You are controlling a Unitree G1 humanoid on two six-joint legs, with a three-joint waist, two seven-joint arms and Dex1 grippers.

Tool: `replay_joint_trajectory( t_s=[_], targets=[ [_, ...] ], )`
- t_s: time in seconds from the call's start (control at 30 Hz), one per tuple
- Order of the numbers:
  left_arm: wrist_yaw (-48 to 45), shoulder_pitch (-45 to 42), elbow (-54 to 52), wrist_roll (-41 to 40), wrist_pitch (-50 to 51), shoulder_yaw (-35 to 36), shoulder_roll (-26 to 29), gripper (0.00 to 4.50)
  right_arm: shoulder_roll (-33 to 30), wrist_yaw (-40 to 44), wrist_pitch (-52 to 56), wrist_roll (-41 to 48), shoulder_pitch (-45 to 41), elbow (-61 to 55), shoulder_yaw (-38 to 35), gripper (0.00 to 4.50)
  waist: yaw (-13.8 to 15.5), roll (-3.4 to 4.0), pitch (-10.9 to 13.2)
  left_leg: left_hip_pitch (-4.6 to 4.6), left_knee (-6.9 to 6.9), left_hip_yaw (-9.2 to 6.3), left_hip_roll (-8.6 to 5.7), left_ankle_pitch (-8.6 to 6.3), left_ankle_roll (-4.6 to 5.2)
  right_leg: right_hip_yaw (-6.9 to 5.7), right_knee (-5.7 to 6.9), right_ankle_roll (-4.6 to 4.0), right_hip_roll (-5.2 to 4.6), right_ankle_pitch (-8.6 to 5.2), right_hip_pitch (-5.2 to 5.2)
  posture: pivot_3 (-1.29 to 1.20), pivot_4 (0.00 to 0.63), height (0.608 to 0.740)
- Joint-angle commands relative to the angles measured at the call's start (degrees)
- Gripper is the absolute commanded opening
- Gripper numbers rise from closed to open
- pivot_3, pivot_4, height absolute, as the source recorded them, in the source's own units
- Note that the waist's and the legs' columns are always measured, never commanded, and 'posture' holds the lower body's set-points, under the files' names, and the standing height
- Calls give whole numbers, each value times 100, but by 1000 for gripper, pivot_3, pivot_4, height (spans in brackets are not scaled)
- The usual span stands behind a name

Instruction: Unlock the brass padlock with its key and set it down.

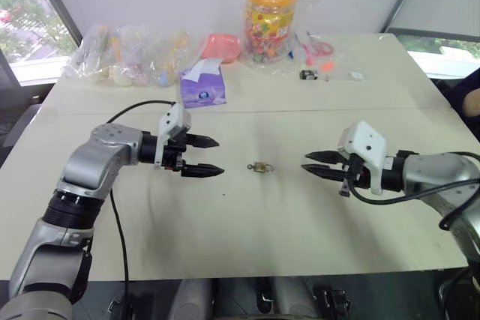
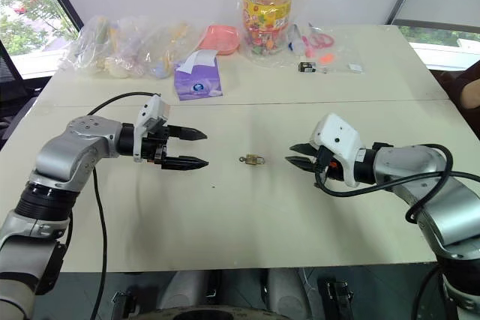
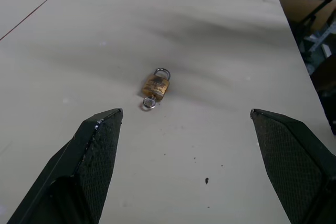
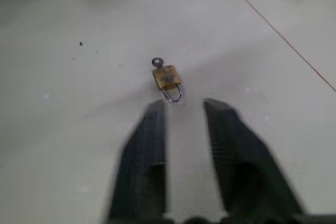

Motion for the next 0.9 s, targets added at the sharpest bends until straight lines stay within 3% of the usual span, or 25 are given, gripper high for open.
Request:
replay_joint_trajectory(
  t_s=[0.03,0.13,0.33,0.53,0.9],
  targets=[
    [-24,-52,-126,-2,-88,36,14,4100,36,124,-248,-221,-433,219,425,2904,-4,0,0,1,0,0,0,0,0,0,0,0,0,0,0,0,150,737],
    [5,-80,-105,-4,-93,45,-20,4100,207,338,-411,-486,-954,656,1075,4458,-13,0,0,0,0,0,0,0,0,0,2,0,1,0,-2,0,150,737],
    [48,-44,-154,11,-80,58,-10,4100,743,696,-985,-1353,-1791,1805,2324,4458,-23,0,1,-2,2,0,0,0,0,0,4,0,1,1,-4,0,150,737],
    [127,40,-273,15,-60,92,13,4100,1205,853,-1866,-2286,-2198,3110,3042,4458,-12,1,2,-4,2,1,-1,0,0,0,6,1,-1,1,-6,0,150,737],
    [231,189,-474,-16,-39,106,53,4100,1940,1051,-2360,-2659,-2531,4501,3049,4458,-119,0,0,6,4,3,1,1,-1,2,19,-2,-1,3,-3,0,150,737]
  ],
)
